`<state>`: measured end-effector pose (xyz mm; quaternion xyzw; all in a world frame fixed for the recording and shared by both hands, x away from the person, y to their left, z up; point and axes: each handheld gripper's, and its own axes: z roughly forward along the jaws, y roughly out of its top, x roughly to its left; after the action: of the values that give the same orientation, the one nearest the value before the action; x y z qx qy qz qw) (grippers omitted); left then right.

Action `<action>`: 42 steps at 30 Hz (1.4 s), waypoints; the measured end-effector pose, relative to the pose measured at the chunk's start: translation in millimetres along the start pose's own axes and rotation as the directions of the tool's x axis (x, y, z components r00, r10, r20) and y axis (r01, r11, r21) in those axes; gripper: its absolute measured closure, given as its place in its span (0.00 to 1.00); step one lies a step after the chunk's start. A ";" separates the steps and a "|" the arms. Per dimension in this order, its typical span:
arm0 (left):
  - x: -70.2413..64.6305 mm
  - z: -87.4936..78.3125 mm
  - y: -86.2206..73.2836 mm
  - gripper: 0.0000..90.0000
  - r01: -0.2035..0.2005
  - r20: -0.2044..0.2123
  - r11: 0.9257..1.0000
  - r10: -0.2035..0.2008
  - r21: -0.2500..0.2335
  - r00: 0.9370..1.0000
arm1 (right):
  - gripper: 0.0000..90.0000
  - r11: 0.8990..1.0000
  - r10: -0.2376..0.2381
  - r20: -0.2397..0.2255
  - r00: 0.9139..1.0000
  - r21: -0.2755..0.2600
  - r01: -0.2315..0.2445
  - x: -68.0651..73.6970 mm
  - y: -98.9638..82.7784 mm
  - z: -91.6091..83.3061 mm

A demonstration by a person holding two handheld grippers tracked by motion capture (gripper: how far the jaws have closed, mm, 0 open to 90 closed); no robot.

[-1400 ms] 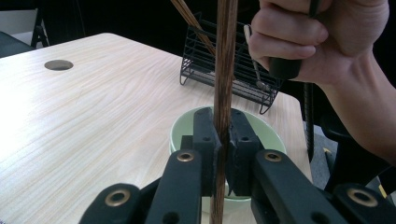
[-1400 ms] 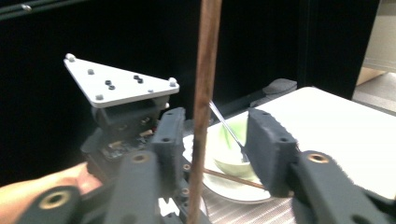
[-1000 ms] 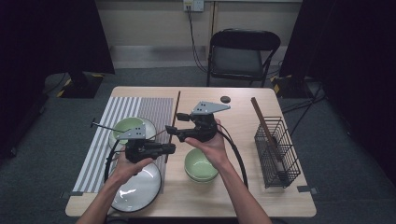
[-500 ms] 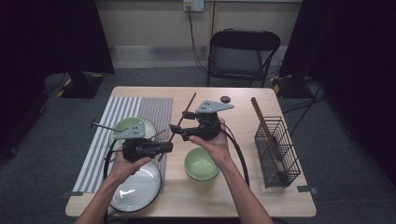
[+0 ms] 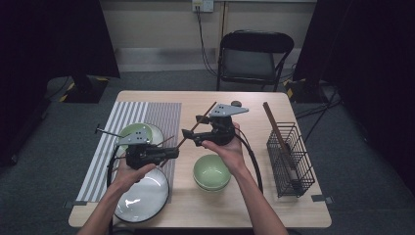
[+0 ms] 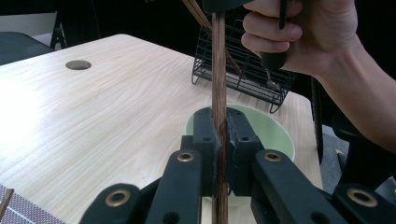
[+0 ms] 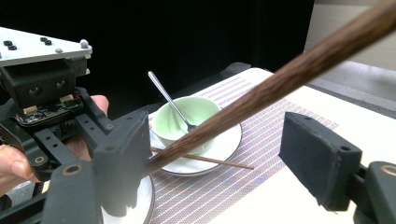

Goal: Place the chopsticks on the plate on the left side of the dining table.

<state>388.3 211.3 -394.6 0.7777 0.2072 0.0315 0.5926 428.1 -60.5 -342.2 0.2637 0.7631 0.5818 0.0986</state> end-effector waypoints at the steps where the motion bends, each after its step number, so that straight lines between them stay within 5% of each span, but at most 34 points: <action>1: -0.1 -0.5 0.2 0.94 0.000 -0.002 1.000 0.000 0.001 1.000 | 0.27 1.000 0.003 0.001 1.000 0.000 -0.003 -0.6 0.1 -0.5; 13: 3.5 -5.4 1.4 0.94 0.036 0.029 0.998 -0.034 -0.048 0.999 | 0.26 1.000 0.025 0.017 1.000 -0.011 -0.024 -6.3 0.8 -6.3; 28: 10.0 -19.9 3.5 0.94 0.045 -0.004 0.995 -0.046 -0.086 0.999 | 0.25 0.998 0.060 0.063 0.996 -0.031 -0.058 -23.9 -4.1 -22.4; 42: 7.7 -15.7 1.7 0.94 0.022 0.011 0.999 -0.021 -0.048 1.000 | 0.24 0.998 0.052 0.099 0.994 -0.050 -0.047 -32.2 -4.8 -36.2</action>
<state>391.1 228.0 -389.9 0.7612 0.2117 0.0258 0.6124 437.2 -108.3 -340.7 0.3089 0.7364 0.5880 0.1284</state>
